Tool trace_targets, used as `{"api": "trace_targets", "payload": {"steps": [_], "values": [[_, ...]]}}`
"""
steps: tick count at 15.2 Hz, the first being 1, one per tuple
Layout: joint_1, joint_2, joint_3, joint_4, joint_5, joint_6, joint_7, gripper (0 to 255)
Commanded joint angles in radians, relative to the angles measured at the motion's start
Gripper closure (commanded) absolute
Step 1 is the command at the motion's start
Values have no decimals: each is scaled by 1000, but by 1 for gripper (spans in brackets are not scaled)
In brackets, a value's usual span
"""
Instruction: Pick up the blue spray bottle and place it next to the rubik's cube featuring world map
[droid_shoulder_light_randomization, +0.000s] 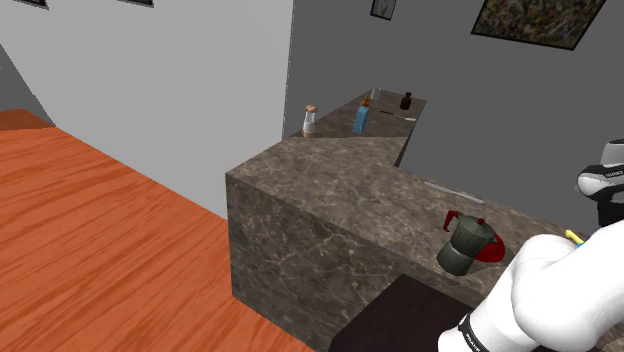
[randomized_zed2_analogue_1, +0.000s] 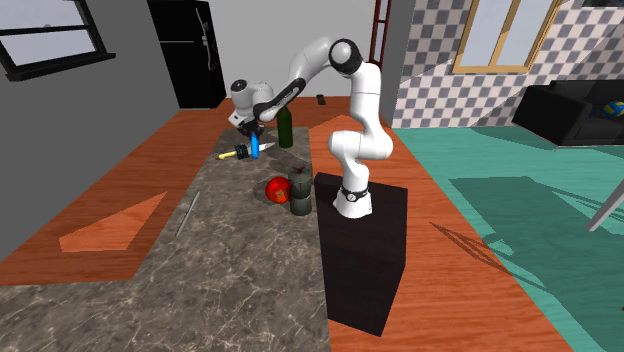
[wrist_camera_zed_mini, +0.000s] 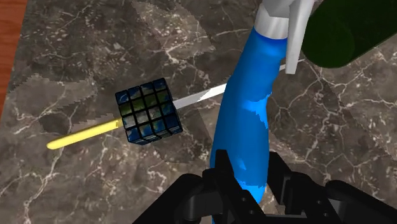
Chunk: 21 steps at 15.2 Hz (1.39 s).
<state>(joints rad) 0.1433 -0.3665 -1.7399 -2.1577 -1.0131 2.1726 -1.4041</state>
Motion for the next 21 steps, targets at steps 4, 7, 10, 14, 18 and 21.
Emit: {"api": "trace_targets", "payload": {"steps": [4, 7, 10, 14, 18, 21], "values": [[71, -36, -82, -14, -64, 21, 53, 255], [71, -36, -82, -14, -65, 21, 53, 255], [71, -37, -81, -14, -65, 21, 53, 255], [82, -41, -88, -11, -69, 18, 58, 0], [32, -8, -32, -19, -26, 15, 34, 0], [-110, 59, 143, -24, 76, -10, -17, 0]]}}
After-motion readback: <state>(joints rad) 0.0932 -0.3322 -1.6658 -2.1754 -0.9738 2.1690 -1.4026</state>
